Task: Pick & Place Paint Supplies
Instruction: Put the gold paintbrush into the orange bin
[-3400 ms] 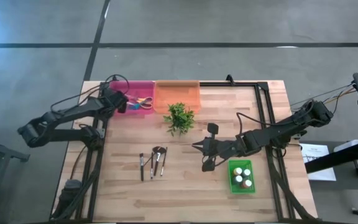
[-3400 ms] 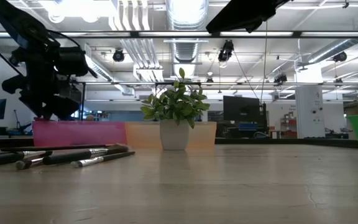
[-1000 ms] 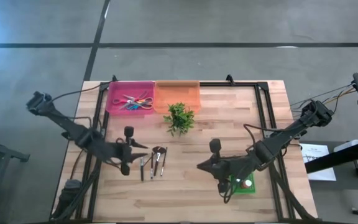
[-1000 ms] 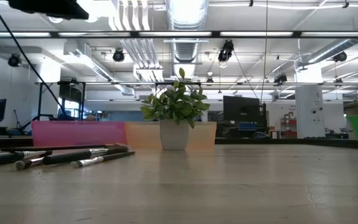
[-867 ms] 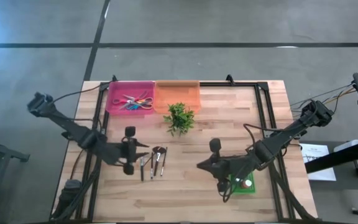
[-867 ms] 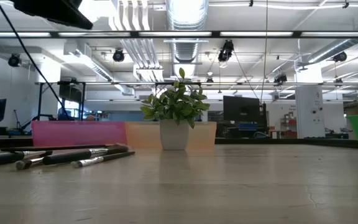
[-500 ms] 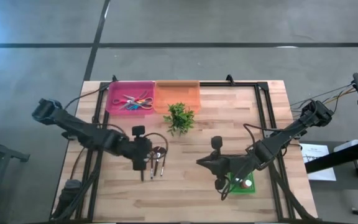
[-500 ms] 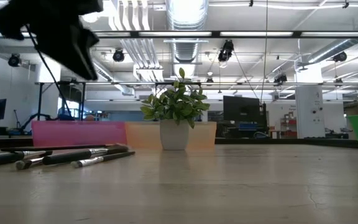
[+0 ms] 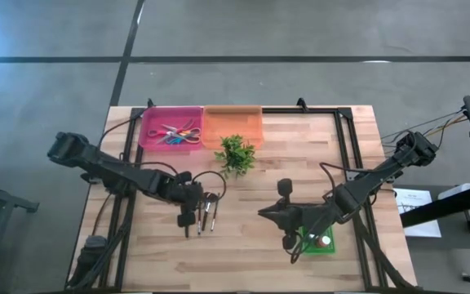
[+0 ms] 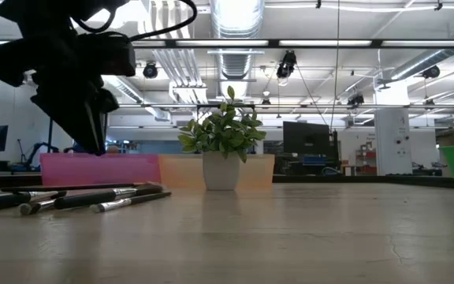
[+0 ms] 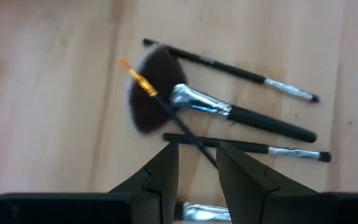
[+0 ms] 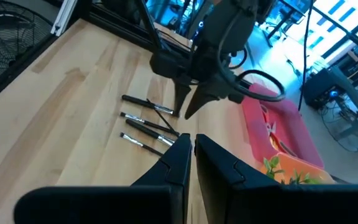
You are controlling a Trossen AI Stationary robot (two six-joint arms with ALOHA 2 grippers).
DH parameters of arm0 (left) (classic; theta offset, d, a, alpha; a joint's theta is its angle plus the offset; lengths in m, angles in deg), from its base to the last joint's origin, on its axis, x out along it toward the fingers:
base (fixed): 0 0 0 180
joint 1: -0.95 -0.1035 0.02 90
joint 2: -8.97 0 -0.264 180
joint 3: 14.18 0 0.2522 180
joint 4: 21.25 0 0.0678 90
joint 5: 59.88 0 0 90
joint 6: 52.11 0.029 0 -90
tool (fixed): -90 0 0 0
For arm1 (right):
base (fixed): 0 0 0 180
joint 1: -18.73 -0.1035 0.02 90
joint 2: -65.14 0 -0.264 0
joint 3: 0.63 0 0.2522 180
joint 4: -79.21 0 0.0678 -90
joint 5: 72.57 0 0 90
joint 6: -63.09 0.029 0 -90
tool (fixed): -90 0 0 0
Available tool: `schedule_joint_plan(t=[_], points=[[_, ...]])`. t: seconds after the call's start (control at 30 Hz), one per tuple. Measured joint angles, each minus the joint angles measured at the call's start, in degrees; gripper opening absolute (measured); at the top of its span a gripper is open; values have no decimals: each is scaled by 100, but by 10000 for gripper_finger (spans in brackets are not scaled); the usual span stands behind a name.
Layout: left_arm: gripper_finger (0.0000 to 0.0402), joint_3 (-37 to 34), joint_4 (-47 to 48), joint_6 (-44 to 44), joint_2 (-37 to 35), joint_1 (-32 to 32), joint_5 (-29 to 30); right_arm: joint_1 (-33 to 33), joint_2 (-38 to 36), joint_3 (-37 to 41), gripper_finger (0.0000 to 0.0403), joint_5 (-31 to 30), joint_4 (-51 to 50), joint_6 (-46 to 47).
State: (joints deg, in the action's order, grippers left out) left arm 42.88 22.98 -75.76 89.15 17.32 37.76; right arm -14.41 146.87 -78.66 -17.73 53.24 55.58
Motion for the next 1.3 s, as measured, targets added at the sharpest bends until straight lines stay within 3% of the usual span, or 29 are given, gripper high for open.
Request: schedule_joint_plan(t=[0.43, 0.73, 0.83, 0.97, 1.1, 1.3], points=[[119, -235, -904, -195, 513, 4, 34, -37, -75, 0, 22, -2, -131, 136], [118, -234, -934, -546, 1075, -27, 508, -37, -76, -1, 22, 0, -133, 151], [93, -226, -940, -512, 1186, -29, 622, -37, -75, 0, 22, 0, -133, 151], [19, -217, -969, -360, 1202, -27, 625, -37, -77, 0, 22, 0, -136, 151], [14, -218, -790, -183, 1076, -23, 974, -37, -75, 0, 22, 2, -133, 151], [14, 142, -87, -67, 881, 108, 1018, -37, -78, 4, 22, 4, -140, 153]])
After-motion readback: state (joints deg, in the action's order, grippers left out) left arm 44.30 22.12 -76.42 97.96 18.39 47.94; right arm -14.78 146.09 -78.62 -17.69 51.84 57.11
